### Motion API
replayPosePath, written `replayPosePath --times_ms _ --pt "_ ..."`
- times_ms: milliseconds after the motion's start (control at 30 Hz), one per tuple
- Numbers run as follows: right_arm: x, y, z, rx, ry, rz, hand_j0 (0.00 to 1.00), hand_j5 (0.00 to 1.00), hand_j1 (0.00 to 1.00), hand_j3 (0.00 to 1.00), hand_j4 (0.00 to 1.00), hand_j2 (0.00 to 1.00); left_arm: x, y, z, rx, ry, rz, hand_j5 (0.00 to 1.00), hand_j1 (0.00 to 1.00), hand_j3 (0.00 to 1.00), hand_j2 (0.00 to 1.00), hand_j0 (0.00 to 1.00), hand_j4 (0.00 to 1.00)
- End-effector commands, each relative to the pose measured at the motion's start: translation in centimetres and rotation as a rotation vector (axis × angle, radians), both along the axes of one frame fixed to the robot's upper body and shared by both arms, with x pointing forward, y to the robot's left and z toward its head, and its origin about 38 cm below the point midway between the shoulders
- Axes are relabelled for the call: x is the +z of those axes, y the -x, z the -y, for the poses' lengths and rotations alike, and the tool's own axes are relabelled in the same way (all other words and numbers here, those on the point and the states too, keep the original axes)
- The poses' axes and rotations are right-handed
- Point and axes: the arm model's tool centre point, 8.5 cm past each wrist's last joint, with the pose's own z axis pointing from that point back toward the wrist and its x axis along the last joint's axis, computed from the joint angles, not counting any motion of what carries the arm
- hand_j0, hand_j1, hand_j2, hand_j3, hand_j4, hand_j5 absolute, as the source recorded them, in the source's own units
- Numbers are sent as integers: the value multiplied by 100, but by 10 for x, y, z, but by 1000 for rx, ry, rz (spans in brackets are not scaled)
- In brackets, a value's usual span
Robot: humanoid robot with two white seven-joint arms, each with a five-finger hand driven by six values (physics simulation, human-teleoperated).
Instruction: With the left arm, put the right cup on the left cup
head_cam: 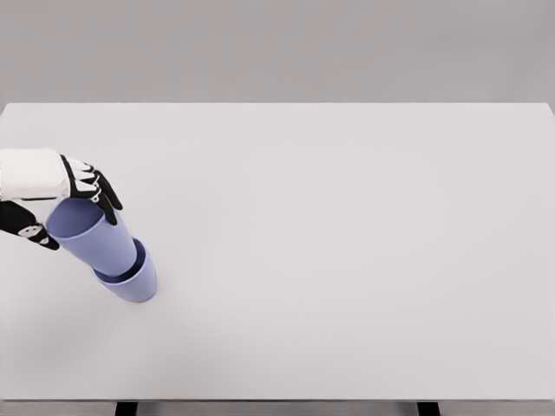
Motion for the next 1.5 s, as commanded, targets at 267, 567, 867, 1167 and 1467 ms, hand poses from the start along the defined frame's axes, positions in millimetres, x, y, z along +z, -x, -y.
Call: replayPosePath --times_ms 267,567,867,1167,1467 --pt "0 0 0 -1 0 1 100 100 100 100 100 100 -1 -3 7 -15 15 -2 61 61 61 61 61 61" --pt "0 0 0 1 0 1 100 100 100 100 100 100 -3 -2 6 -12 14 -6 62 62 62 62 62 62" --pt "0 0 0 1 0 1 100 100 100 100 100 100 -4 -2 4 -7 5 -8 63 63 63 63 63 63" --pt "0 0 0 -1 0 0 100 100 100 100 100 100 -5 -2 4 -7 3 -9 69 69 69 69 69 69" --pt "0 0 0 0 0 0 100 100 100 100 100 100 -5 -2 4 -7 3 -9 73 73 73 73 73 73"
